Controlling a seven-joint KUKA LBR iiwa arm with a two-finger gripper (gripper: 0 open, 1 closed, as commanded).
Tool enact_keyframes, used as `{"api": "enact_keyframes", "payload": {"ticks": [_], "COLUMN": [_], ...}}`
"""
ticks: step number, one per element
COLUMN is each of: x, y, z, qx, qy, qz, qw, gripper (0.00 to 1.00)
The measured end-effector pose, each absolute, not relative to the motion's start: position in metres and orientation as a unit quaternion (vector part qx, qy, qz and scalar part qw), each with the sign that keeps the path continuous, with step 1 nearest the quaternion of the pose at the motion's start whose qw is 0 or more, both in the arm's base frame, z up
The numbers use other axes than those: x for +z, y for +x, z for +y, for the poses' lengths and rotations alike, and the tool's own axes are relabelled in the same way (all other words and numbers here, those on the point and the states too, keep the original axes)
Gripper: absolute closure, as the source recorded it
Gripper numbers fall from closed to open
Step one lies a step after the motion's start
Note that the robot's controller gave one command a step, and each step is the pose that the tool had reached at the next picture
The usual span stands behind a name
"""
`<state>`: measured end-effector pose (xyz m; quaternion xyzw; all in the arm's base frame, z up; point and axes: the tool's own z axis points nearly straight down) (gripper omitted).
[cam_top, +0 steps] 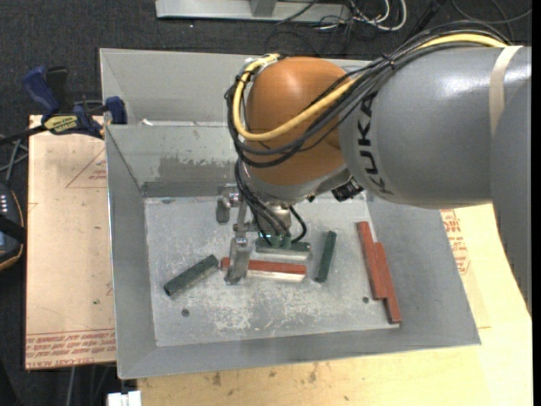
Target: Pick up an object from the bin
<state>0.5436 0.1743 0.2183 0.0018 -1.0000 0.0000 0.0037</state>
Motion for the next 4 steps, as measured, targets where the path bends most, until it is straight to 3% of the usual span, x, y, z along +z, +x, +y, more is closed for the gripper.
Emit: {"api": "enact_keyframes", "payload": {"ticks": [1,2,3,4], "x": [0.223,0.194,0.071,0.071], "y": [0.545,0.547,0.595,0.596], "z": [0.173,0.177,0.203,0.203], "qx": [-0.001,-0.001,-0.001,-0.001], "qy": [0.000,0.033,0.221,0.221], "qz": [-1.000,-0.999,-0.975,-0.975], "qw": [0.000,-0.004,-0.001,-0.001], "gripper": [0.00,0.00,1.00,1.00]}}
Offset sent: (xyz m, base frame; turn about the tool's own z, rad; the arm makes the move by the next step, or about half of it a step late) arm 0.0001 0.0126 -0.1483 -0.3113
